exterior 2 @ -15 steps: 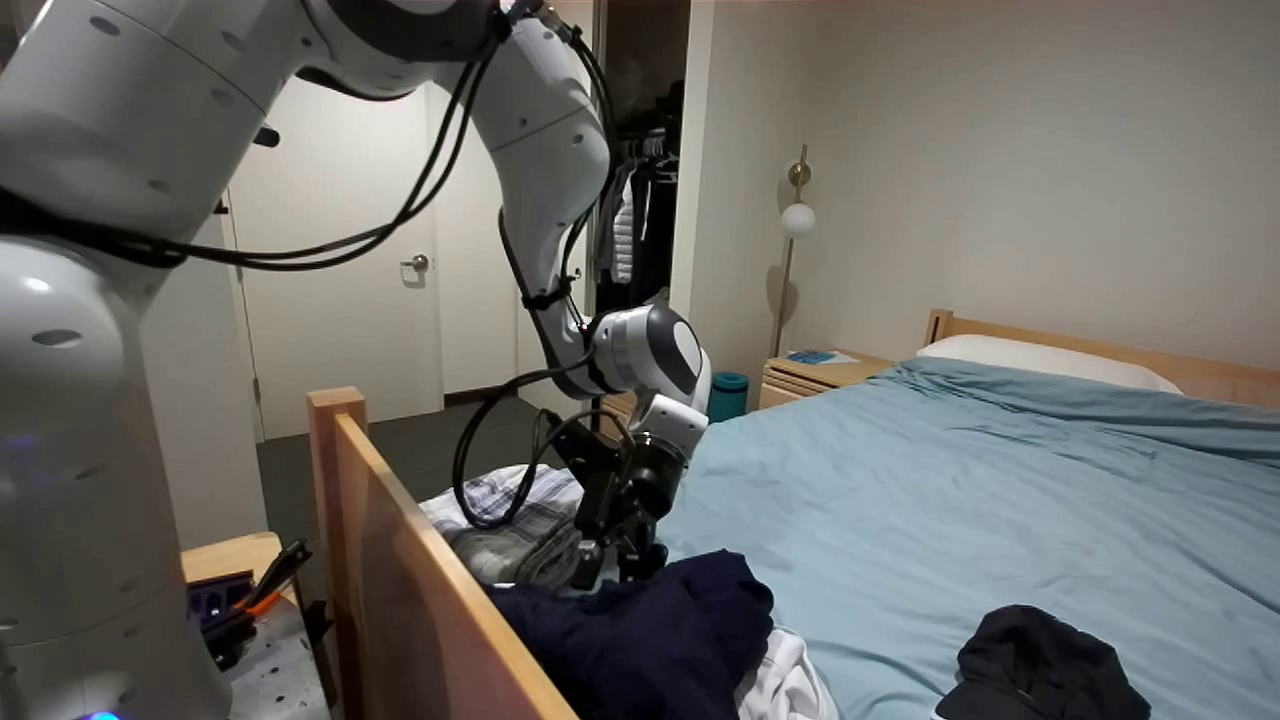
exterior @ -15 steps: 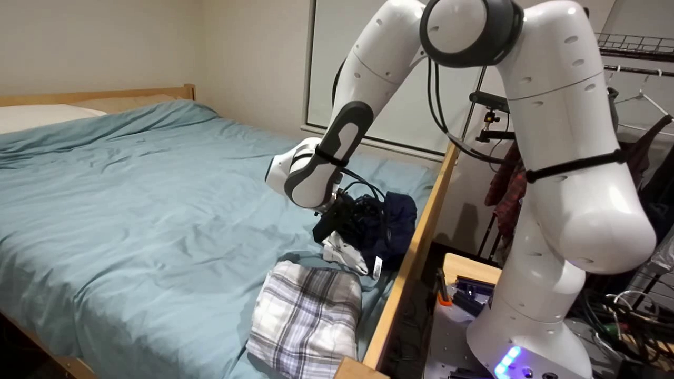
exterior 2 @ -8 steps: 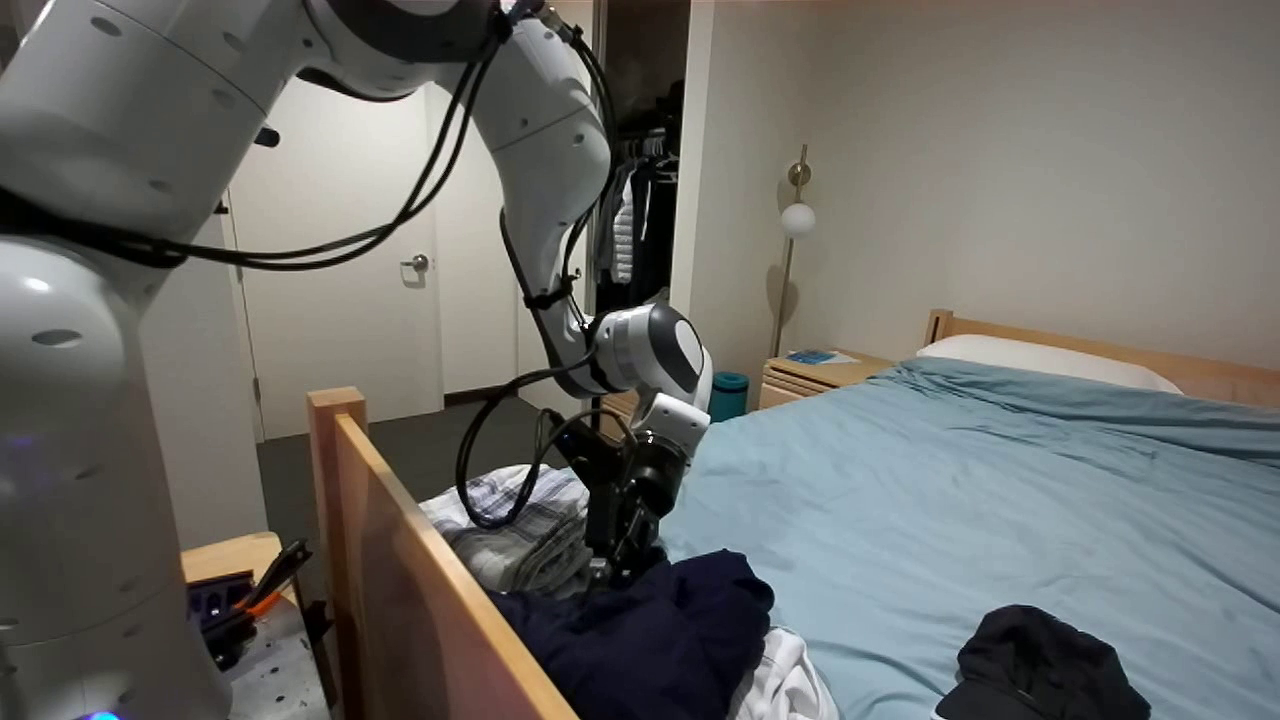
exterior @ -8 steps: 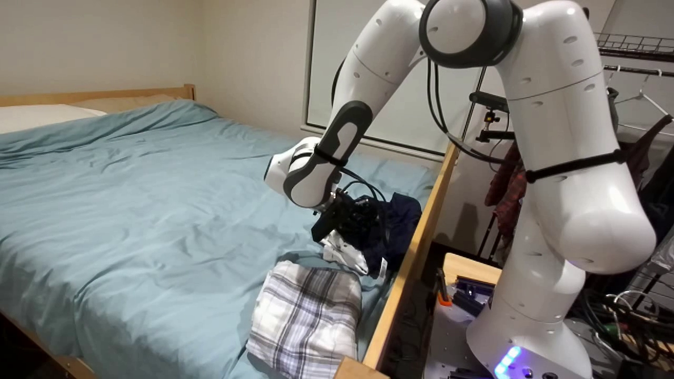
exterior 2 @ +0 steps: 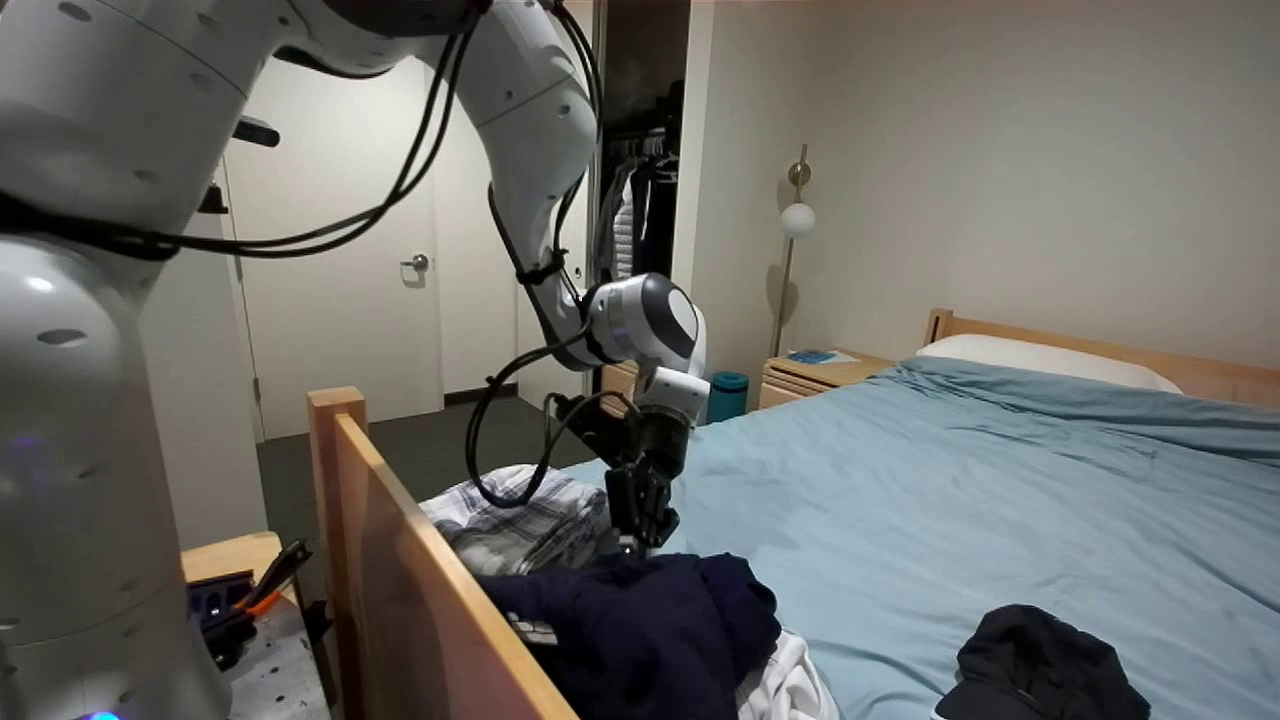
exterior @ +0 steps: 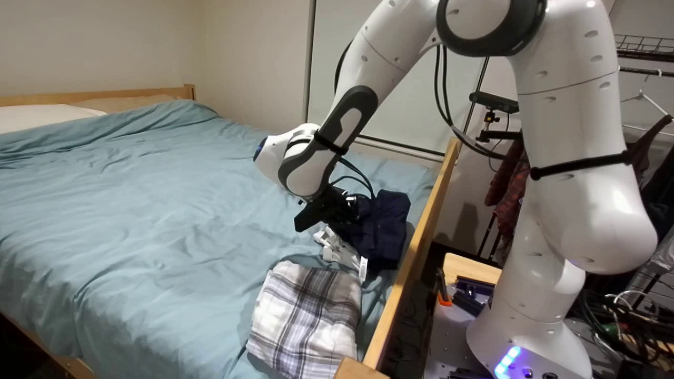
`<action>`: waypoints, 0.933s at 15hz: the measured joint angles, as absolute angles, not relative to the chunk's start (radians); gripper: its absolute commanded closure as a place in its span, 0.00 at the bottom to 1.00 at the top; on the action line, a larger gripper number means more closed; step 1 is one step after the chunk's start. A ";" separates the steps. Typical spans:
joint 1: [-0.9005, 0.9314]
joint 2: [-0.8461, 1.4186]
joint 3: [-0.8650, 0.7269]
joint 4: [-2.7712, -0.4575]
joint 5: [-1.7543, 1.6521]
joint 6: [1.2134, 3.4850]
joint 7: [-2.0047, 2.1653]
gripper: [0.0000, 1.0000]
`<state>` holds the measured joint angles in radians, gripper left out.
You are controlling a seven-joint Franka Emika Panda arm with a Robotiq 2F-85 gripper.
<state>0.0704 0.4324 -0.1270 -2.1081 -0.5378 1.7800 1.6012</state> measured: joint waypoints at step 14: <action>0.161 -0.078 0.101 -2.177 -0.613 1.896 1.602 0.99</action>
<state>0.1608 -0.0782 0.1008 -2.1767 -0.6127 1.8955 1.6020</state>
